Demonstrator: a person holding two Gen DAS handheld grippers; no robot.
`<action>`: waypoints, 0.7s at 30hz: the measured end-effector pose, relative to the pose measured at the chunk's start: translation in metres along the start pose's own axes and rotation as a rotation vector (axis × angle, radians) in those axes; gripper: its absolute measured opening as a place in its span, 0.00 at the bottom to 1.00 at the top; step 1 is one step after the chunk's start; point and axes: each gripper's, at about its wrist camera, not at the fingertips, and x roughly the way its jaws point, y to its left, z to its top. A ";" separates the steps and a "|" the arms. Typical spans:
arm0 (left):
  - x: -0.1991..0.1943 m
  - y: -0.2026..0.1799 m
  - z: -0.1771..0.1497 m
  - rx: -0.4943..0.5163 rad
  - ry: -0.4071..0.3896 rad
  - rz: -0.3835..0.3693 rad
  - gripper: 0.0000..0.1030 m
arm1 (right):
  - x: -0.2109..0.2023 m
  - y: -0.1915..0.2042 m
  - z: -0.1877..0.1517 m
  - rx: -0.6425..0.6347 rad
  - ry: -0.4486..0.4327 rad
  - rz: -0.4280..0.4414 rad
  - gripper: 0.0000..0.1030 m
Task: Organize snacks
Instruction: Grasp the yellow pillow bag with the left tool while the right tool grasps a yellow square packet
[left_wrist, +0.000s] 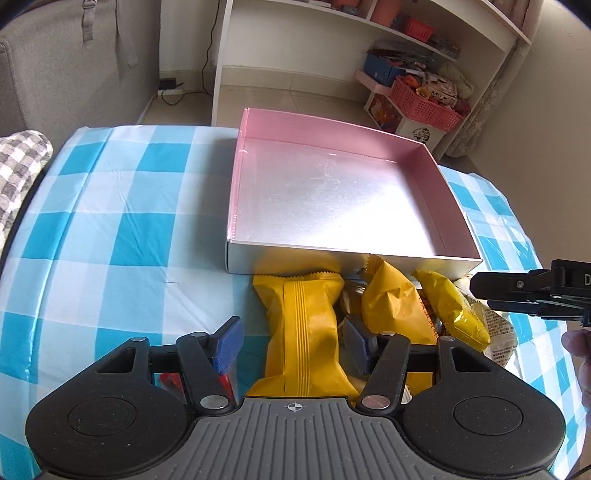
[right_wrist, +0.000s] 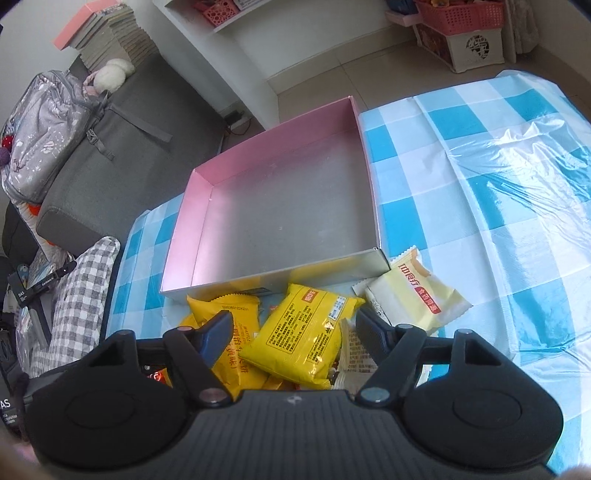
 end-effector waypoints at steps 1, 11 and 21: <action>0.003 -0.001 0.001 0.002 0.014 -0.010 0.49 | 0.004 0.001 0.000 -0.002 0.012 -0.009 0.66; 0.031 -0.012 -0.008 0.061 0.113 0.052 0.42 | 0.028 -0.007 -0.004 0.039 0.092 -0.030 0.58; 0.026 -0.017 -0.007 0.057 0.077 0.079 0.35 | 0.029 -0.005 0.000 0.008 0.059 -0.041 0.42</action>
